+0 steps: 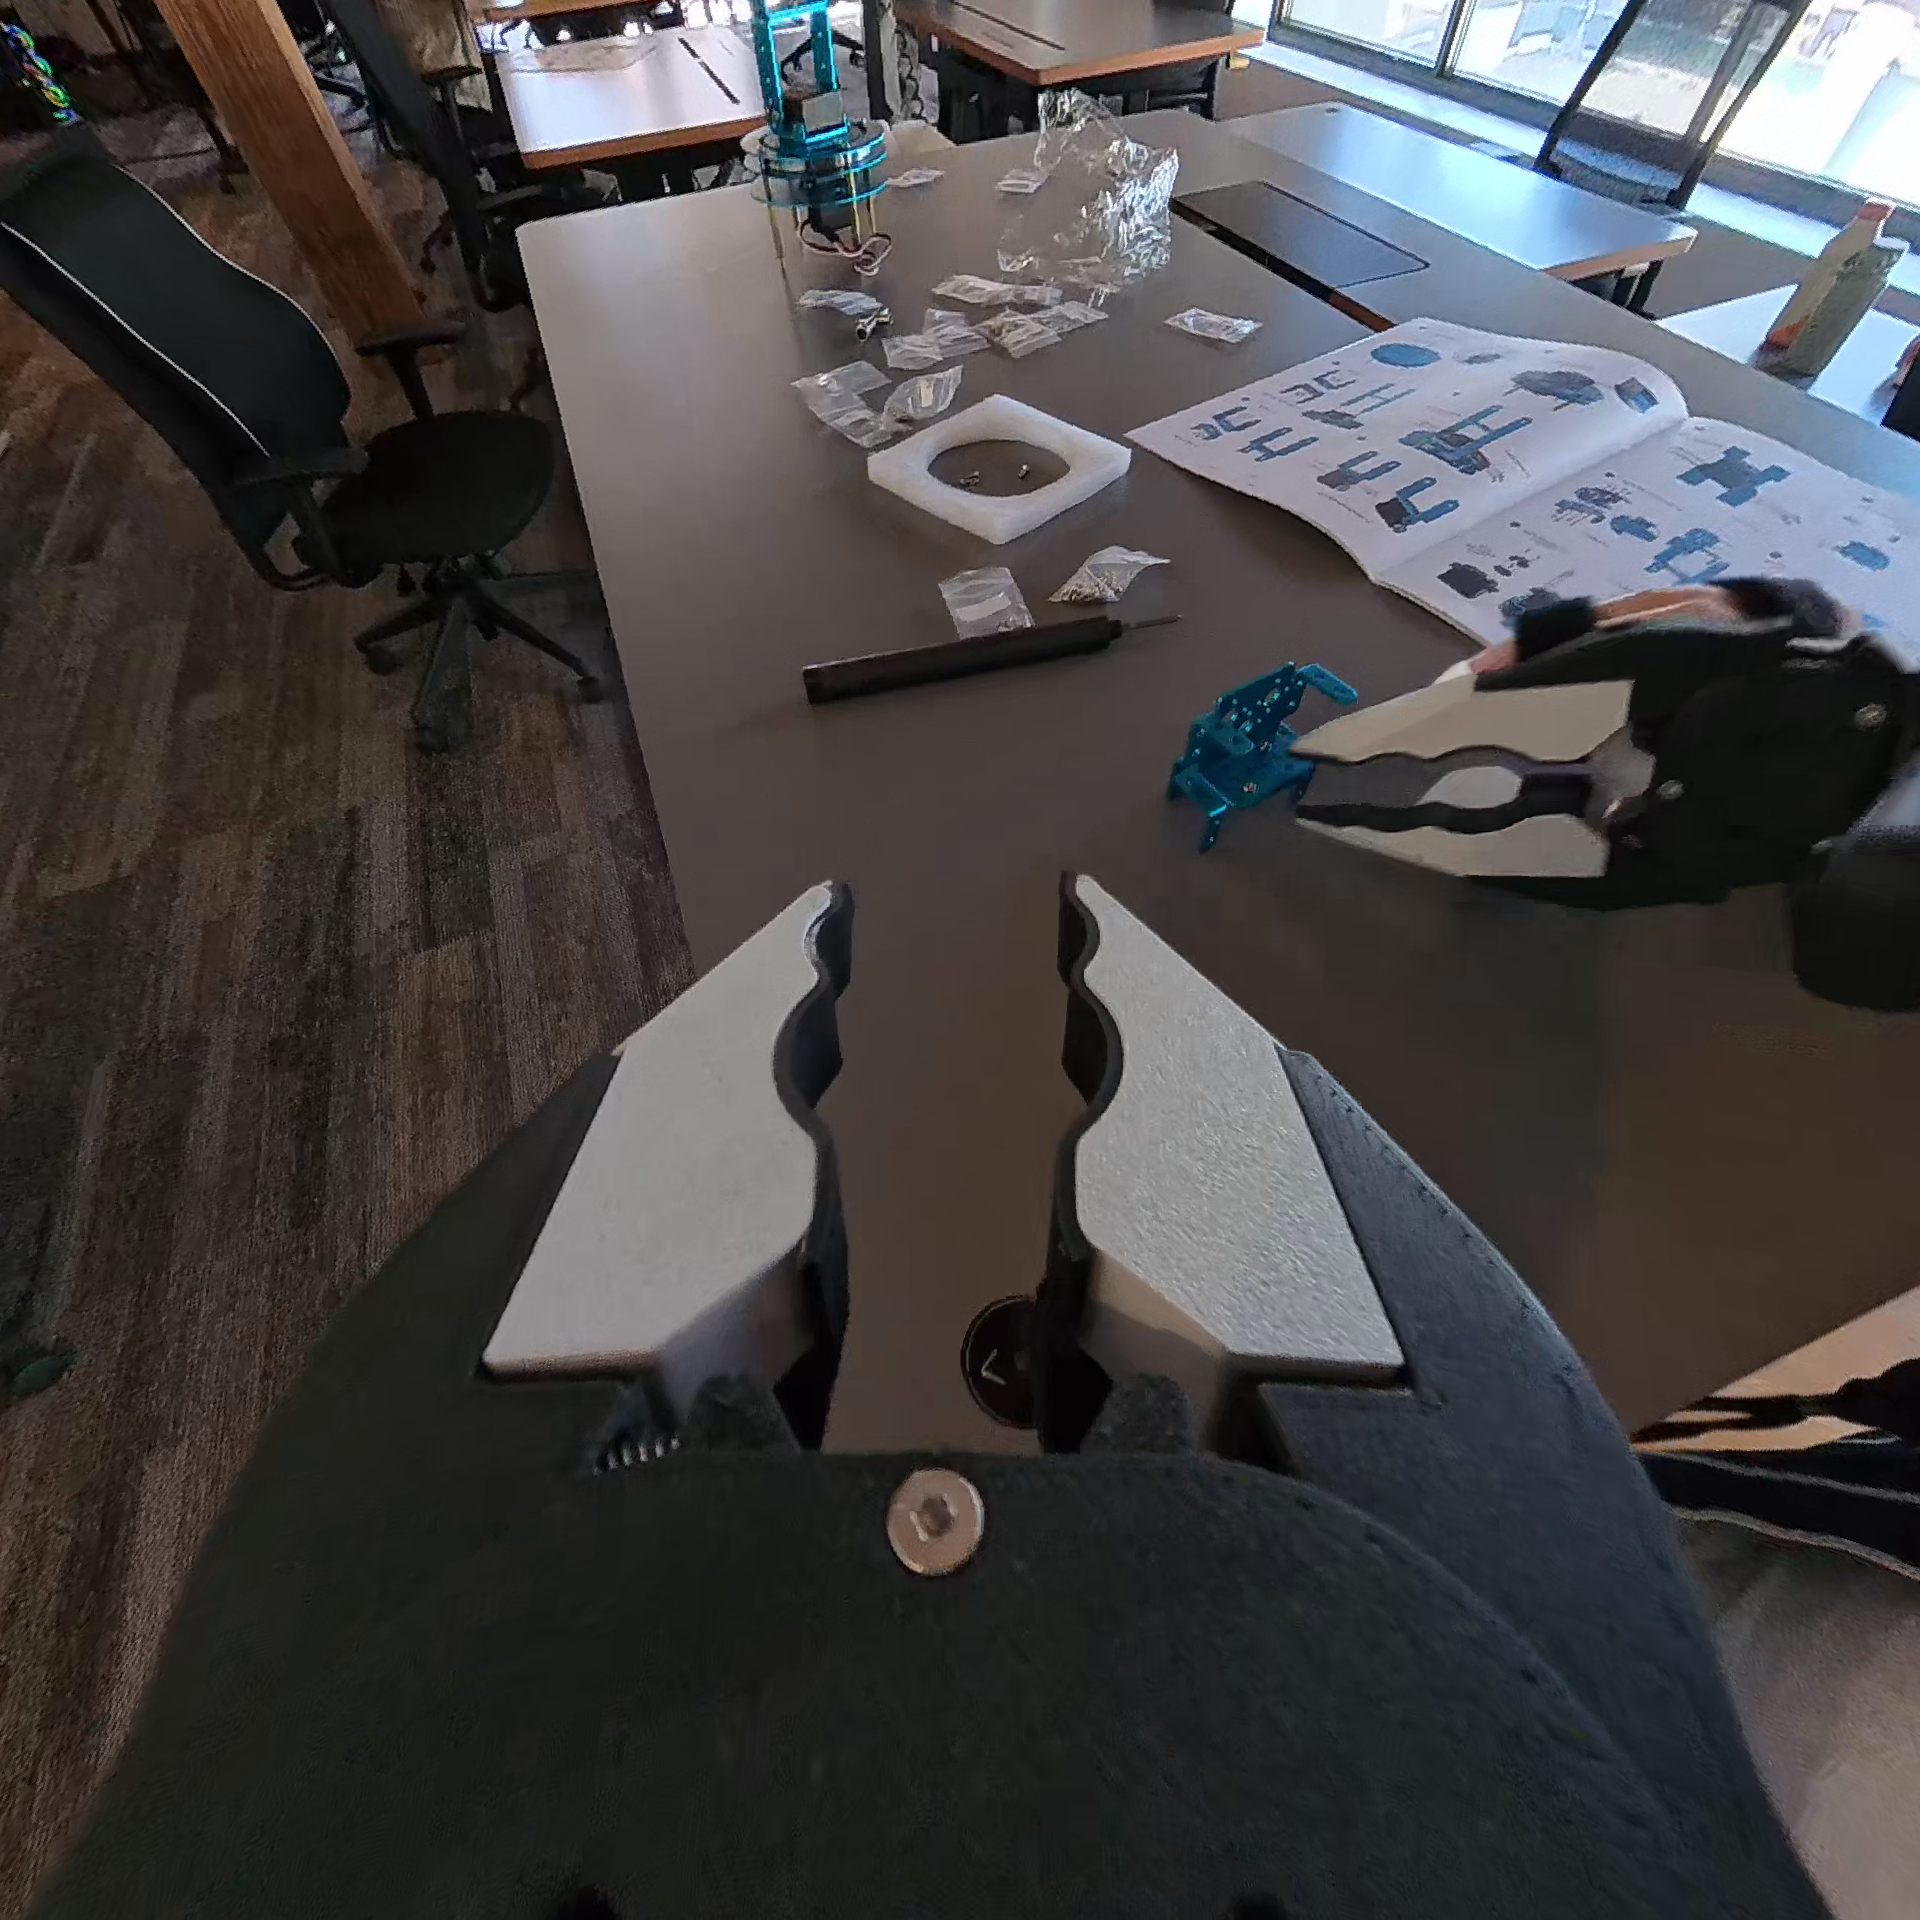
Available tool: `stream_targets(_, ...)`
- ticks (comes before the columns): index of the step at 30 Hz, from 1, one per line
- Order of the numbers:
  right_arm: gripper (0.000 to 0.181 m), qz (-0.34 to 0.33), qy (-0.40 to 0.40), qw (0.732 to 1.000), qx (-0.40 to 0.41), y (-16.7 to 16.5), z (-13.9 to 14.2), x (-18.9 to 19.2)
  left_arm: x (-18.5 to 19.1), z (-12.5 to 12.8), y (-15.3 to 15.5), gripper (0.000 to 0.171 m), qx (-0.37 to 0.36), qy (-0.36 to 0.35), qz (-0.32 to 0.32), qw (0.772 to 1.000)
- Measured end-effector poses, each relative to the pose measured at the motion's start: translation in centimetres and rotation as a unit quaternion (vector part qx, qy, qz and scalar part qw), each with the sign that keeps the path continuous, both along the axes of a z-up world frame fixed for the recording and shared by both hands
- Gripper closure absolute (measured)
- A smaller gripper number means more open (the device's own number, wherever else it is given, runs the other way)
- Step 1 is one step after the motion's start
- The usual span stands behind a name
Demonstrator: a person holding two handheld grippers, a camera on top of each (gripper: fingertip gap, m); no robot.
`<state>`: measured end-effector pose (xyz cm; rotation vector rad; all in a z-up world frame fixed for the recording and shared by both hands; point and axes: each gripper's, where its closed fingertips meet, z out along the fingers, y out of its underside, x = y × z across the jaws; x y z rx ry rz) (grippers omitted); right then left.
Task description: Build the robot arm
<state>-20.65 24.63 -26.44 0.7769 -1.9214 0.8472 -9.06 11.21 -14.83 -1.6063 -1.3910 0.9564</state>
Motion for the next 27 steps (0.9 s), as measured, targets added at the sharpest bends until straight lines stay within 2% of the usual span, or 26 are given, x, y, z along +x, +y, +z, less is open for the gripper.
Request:
stream_targets(3,0.156,-0.007,-0.081,0.996,-0.035,1.7,2.1,2.1,1.1,-0.5,-0.4,0.13,0.004,0.002,0.005,1.0)
stream_targets(5,0.156,-0.046,-0.133,0.988,-0.068,3.0,3.7,2.2,1.9,-1.2,-0.9,0.13,0.008,0.001,0.01,1.0)
stream_targets(10,0.154,-0.137,-0.247,0.951,-0.128,3.9,6.4,0.1,3.1,-3.4,-3.2,0.119,0.025,-0.016,0.013,0.999)
stream_targets(14,0.15,-0.19,-0.285,0.918,-0.202,4.3,9.9,-1.3,4.7,-2.7,-7.3,0.118,0.021,0.009,0.022,0.999)
stream_targets(17,0.159,-0.235,-0.287,0.893,-0.254,4.8,12.6,-2.2,7.0,-1.1,-12.4,0.114,0.025,0.046,0.038,0.998)
stream_targets(19,0.162,-0.262,-0.3,0.869,-0.292,4.5,14.3,-2.5,9.1,0.9,-16.6,0.111,0.026,0.076,0.044,0.996)
stream_targets(22,0.167,-0.277,-0.328,0.823,-0.372,2.2,17.0,-1.9,13.0,4.2,-24.7,0.104,-0.028,0.123,0.067,0.99)
stream_targets(24,0.168,-0.298,-0.312,0.804,-0.41,0.4,18.4,-1.5,15.7,6.1,-30.7,0.103,-0.065,0.148,0.087,0.983)
stream_targets(27,0.167,-0.329,-0.287,0.783,-0.443,-3.3,19.9,-1.6,19.0,6.9,-39.1,0.091,-0.065,0.127,0.099,0.985)
